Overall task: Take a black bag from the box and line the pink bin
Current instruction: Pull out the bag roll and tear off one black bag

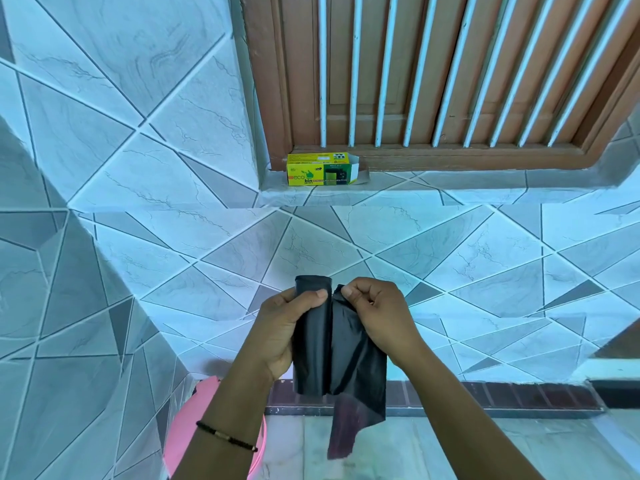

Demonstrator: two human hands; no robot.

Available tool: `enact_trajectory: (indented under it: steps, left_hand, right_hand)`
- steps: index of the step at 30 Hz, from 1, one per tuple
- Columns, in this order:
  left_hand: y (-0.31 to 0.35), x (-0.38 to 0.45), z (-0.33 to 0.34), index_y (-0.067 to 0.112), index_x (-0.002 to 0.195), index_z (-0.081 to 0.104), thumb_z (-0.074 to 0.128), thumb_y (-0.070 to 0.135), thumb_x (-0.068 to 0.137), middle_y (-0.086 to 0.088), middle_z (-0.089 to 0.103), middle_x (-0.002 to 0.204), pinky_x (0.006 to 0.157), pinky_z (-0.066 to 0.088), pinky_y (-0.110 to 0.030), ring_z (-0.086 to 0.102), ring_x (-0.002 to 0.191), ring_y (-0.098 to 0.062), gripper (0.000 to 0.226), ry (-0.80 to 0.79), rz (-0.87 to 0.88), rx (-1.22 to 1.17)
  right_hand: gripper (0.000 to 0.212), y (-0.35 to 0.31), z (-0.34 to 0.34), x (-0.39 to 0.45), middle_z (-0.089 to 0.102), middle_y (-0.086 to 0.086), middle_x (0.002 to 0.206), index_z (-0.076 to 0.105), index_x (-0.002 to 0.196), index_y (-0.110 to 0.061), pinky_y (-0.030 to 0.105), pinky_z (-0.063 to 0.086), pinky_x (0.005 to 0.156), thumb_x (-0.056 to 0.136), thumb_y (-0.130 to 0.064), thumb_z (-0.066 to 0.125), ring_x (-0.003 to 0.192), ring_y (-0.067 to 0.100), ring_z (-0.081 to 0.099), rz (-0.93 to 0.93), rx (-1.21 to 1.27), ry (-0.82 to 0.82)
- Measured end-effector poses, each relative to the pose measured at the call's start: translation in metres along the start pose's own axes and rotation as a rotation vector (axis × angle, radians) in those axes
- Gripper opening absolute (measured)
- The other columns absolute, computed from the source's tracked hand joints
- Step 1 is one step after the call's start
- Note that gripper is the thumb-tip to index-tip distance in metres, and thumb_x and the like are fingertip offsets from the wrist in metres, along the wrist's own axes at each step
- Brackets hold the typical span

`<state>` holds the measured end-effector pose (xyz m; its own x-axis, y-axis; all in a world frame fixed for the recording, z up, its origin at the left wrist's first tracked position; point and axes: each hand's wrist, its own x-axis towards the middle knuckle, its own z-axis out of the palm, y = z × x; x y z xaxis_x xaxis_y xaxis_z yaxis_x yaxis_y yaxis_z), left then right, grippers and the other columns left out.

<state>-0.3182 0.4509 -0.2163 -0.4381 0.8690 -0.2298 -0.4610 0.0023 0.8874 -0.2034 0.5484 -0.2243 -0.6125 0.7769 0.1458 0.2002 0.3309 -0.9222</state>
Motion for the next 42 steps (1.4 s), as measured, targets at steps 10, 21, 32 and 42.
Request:
enact_trajectory:
  steps: [10, 21, 32, 42]
  left_hand:
    - [0.016, 0.007, -0.027, 0.006, 0.093, 0.061, 0.059, 0.008, 0.083, -0.011, 0.067, 0.082, 0.068, 0.058, -0.029, 0.064, 0.078, -0.021, 0.010, 0.097, 0.019, -0.147]
    - [-0.020, 0.018, -0.041, 0.013, 0.088, 0.059, 0.093, 0.025, 0.036, -0.010, 0.071, 0.077, 0.058, 0.060, -0.031, 0.071, 0.065, -0.021, 0.064, -0.010, -0.176, -0.796]
    - [-0.003, 0.005, -0.028, 0.003, 0.118, 0.054, 0.054, 0.011, 0.086, -0.005, 0.077, 0.094, 0.070, 0.059, -0.035, 0.073, 0.086, -0.016, 0.033, -0.024, -0.193, -0.317]
    - [0.023, -0.002, -0.063, 0.010, 0.076, 0.065, 0.052, 0.007, 0.087, 0.003, 0.071, 0.064, 0.061, 0.060, -0.024, 0.067, 0.056, -0.007, 0.017, 0.226, 0.063, -0.420]
  right_hand:
    - [0.036, 0.006, -0.014, 0.002, 0.040, 0.005, 0.058, 0.048, 0.067, 0.002, 0.027, 0.025, 0.053, 0.092, -0.023, 0.053, 0.055, 0.012, 0.034, -0.023, -0.083, 0.130]
    - [0.033, -0.002, 0.002, -0.006, 0.046, 0.005, 0.063, 0.056, 0.068, -0.003, 0.029, 0.031, 0.063, 0.093, -0.023, 0.053, 0.062, 0.016, 0.040, 0.065, 0.223, 0.015]
    - [0.031, 0.019, -0.018, -0.004, 0.052, 0.006, 0.059, 0.060, 0.068, -0.007, 0.027, 0.031, 0.058, 0.089, -0.030, 0.058, 0.056, 0.017, 0.042, 0.190, -0.047, 0.052]
    - [0.040, 0.035, -0.054, -0.002, 0.043, 0.009, 0.059, 0.054, 0.070, 0.006, 0.031, 0.027, 0.057, 0.090, -0.028, 0.056, 0.059, 0.020, 0.039, 0.168, -0.157, 0.288]
